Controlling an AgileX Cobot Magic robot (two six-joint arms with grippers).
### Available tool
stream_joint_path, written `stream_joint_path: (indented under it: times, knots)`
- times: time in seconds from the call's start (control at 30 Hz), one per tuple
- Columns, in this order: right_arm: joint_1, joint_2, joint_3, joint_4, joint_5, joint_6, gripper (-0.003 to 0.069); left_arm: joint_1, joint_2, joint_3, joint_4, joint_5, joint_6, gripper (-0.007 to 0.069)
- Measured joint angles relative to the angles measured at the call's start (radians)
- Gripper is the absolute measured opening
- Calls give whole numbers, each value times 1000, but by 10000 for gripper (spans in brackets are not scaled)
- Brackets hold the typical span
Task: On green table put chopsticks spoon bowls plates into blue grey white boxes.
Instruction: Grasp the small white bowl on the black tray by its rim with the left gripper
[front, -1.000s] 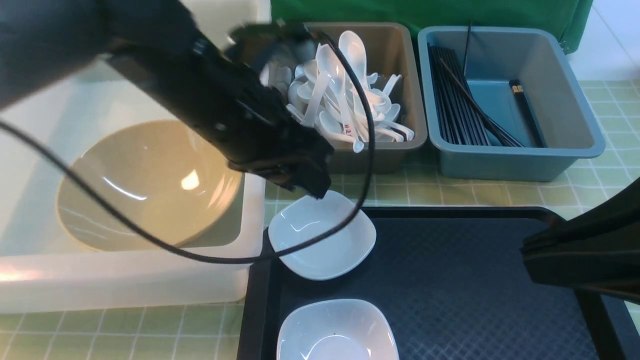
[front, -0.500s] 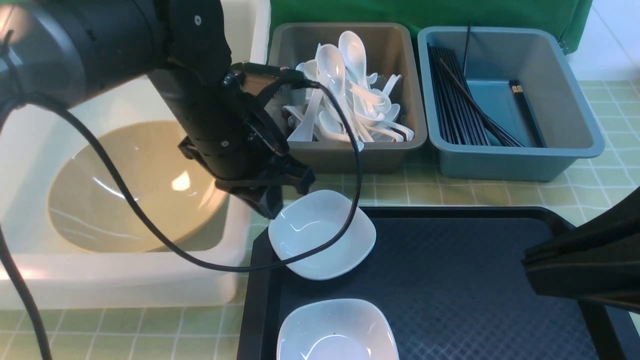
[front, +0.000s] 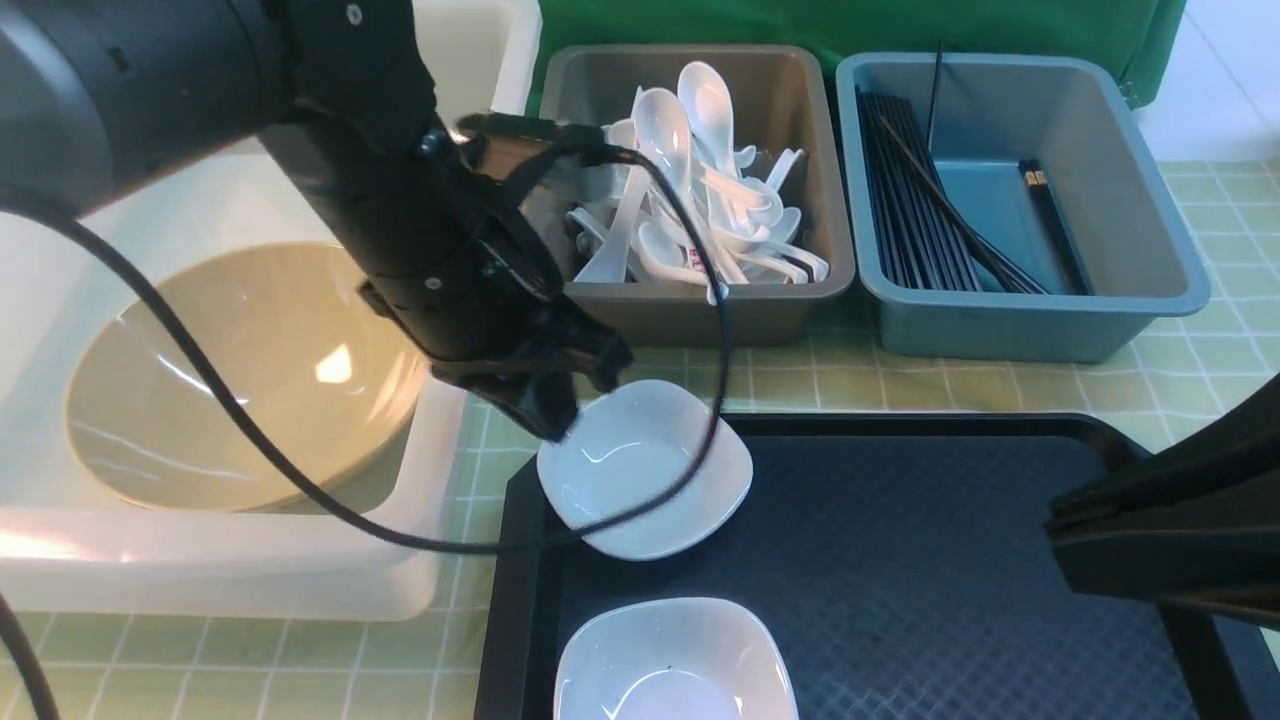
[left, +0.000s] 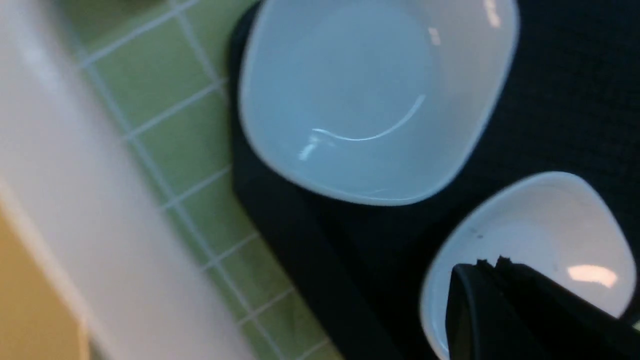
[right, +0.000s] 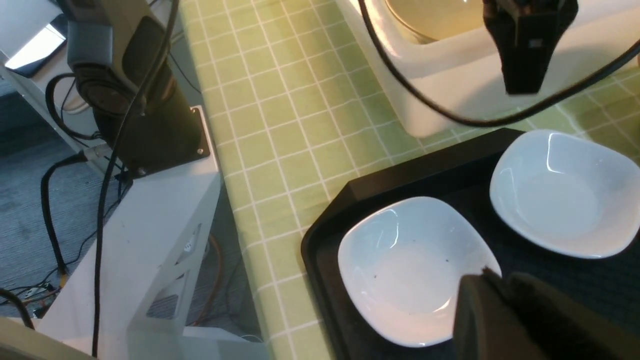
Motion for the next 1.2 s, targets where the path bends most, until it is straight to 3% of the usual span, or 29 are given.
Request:
stream_joint_path:
  times: [0.17, 0.3, 0.57, 0.7, 1.0, 1.2]
  knots:
    - [0, 0, 0, 0, 6, 0, 69, -106, 1, 55, -2, -30, 131, 18]
    - [0, 0, 0, 0, 8, 0, 71, -222, 37, 98, 84, -85, 179, 111]
    - [0, 0, 0, 0, 15, 30, 78, -250, 140, 104, 158, -119, 179, 299]
    - [0, 0, 0, 0, 25, 33, 80, -250, 191, 104, 160, -119, 238, 384]
    - [0, 0, 0, 0, 38, 49, 89, -248, 241, 104, 74, -121, 349, 391]
    - [0, 0, 0, 0, 43, 53, 96, -244, 285, 104, 39, -92, 365, 259]
